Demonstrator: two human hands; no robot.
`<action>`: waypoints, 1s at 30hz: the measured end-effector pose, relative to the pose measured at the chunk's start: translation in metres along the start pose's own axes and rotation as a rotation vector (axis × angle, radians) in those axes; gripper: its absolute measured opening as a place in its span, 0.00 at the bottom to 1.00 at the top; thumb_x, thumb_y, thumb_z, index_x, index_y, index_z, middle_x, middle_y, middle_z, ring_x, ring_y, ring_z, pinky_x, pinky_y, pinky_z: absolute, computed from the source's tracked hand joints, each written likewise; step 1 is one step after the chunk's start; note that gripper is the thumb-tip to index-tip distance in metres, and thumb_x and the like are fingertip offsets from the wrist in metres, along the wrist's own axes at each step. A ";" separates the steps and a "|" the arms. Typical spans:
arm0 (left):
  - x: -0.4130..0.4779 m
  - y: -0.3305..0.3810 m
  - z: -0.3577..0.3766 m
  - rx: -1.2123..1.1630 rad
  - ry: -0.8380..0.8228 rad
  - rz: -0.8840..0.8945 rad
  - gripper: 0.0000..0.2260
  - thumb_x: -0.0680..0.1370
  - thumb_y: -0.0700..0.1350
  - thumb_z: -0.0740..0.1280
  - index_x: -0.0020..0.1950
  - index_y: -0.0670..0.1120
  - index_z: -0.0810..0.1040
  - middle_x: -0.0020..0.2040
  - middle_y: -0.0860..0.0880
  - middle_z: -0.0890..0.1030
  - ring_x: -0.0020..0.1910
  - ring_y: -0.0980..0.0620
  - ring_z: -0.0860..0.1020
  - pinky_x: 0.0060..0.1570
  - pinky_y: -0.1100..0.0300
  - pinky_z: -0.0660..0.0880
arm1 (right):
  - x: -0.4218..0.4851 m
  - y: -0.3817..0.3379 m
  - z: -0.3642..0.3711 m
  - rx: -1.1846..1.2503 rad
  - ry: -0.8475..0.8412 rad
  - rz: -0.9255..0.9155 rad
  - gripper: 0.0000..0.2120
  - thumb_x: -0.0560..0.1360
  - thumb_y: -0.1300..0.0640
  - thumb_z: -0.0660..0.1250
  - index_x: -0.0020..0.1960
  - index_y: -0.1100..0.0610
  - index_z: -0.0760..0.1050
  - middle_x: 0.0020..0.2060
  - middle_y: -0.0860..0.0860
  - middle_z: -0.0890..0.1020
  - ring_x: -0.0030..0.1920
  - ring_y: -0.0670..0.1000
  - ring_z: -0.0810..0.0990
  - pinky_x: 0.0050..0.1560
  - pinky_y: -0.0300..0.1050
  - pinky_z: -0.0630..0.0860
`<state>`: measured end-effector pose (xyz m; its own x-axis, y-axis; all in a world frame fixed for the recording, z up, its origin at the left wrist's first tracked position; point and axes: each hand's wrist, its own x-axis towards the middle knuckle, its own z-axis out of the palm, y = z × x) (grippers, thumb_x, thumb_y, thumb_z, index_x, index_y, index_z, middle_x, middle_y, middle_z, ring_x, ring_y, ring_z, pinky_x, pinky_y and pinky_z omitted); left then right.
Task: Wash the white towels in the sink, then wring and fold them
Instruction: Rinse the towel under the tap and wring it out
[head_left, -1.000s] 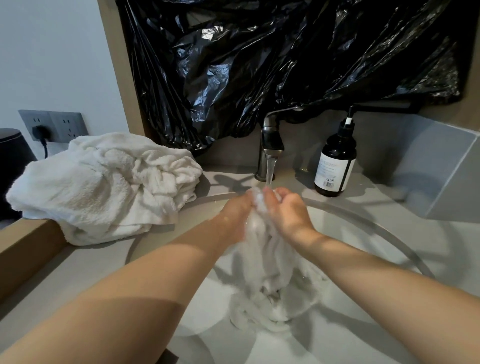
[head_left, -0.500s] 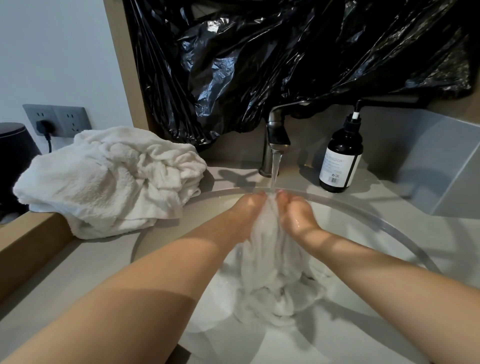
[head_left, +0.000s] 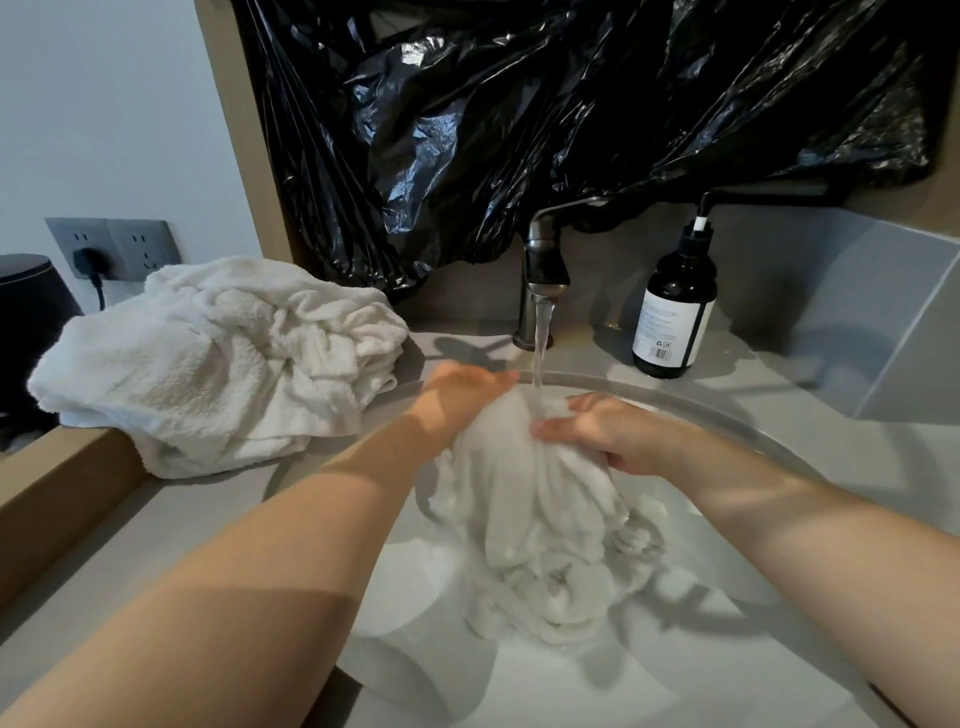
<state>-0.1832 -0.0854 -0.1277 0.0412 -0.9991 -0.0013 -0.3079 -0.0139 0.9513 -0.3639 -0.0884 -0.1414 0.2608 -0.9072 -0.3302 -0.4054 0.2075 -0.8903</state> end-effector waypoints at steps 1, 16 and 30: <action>0.000 -0.002 -0.002 -0.014 0.004 -0.045 0.10 0.77 0.50 0.71 0.42 0.44 0.81 0.37 0.48 0.79 0.38 0.51 0.77 0.40 0.62 0.73 | 0.002 -0.001 -0.002 0.121 0.031 -0.005 0.30 0.69 0.49 0.76 0.66 0.60 0.73 0.55 0.55 0.83 0.54 0.54 0.82 0.60 0.52 0.77; 0.010 -0.034 -0.019 0.250 -0.448 -0.207 0.18 0.69 0.49 0.79 0.55 0.44 0.82 0.49 0.48 0.85 0.50 0.47 0.81 0.51 0.58 0.79 | -0.029 -0.026 -0.035 0.781 0.078 -0.093 0.10 0.71 0.63 0.58 0.44 0.62 0.78 0.41 0.58 0.83 0.44 0.57 0.82 0.51 0.50 0.78; -0.006 -0.002 -0.005 0.210 -0.523 0.149 0.12 0.69 0.32 0.73 0.45 0.48 0.83 0.46 0.41 0.81 0.44 0.46 0.77 0.45 0.54 0.74 | -0.020 -0.003 -0.027 -0.253 -0.482 -0.102 0.18 0.72 0.71 0.69 0.57 0.56 0.76 0.50 0.49 0.82 0.52 0.48 0.81 0.56 0.43 0.77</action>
<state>-0.1777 -0.0790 -0.1277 -0.4757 -0.8764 -0.0747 -0.4583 0.1745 0.8715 -0.3910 -0.0812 -0.1235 0.6568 -0.6356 -0.4056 -0.5397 -0.0207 -0.8416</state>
